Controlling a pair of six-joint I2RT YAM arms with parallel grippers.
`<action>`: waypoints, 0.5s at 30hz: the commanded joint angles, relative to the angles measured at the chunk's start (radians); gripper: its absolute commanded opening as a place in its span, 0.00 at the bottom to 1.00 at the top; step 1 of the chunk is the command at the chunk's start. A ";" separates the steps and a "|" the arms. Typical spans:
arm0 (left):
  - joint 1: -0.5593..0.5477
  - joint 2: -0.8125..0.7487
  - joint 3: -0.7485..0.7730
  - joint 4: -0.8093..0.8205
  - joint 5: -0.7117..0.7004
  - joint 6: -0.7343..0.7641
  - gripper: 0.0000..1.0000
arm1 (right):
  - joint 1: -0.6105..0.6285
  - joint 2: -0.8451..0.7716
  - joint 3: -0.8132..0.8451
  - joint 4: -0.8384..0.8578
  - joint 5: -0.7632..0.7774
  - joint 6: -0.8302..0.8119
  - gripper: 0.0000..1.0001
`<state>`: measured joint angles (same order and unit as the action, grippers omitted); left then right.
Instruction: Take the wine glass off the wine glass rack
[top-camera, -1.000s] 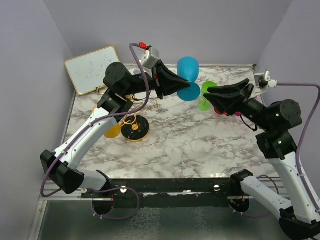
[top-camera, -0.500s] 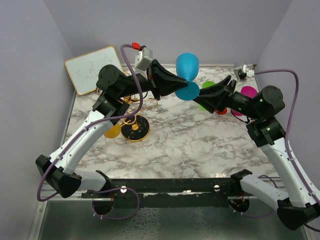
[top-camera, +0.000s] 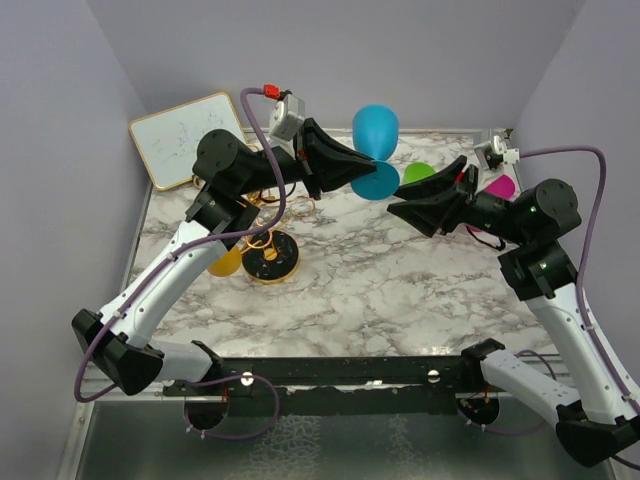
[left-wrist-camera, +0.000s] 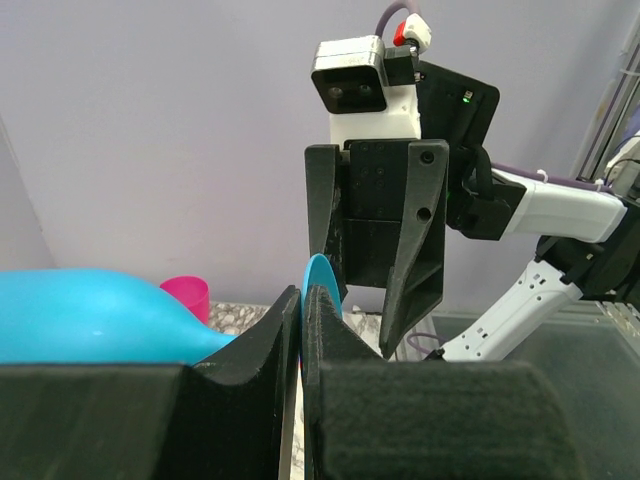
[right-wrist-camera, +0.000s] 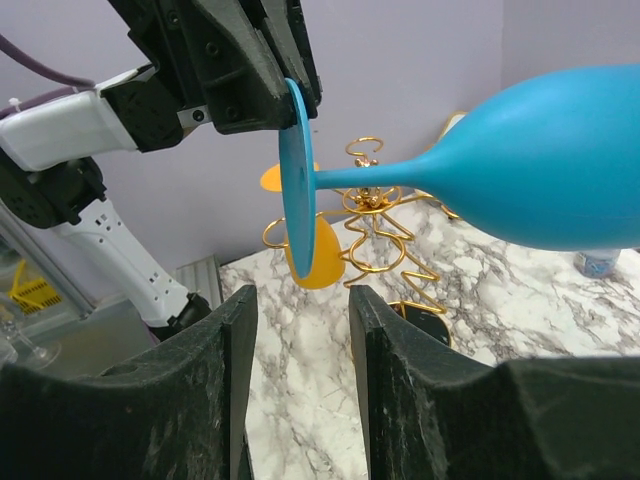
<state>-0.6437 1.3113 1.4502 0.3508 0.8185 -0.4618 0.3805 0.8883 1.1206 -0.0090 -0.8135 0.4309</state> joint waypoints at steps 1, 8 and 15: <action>-0.010 0.005 -0.003 0.070 -0.005 -0.030 0.00 | 0.001 0.009 0.014 0.034 -0.023 0.016 0.42; -0.021 0.009 -0.012 0.070 -0.004 -0.031 0.00 | 0.001 0.037 0.029 0.082 -0.042 0.052 0.42; -0.037 0.026 -0.013 0.070 0.002 -0.028 0.00 | 0.000 0.054 0.041 0.101 -0.035 0.071 0.37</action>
<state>-0.6655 1.3258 1.4372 0.3805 0.8188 -0.4847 0.3805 0.9356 1.1233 0.0471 -0.8291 0.4786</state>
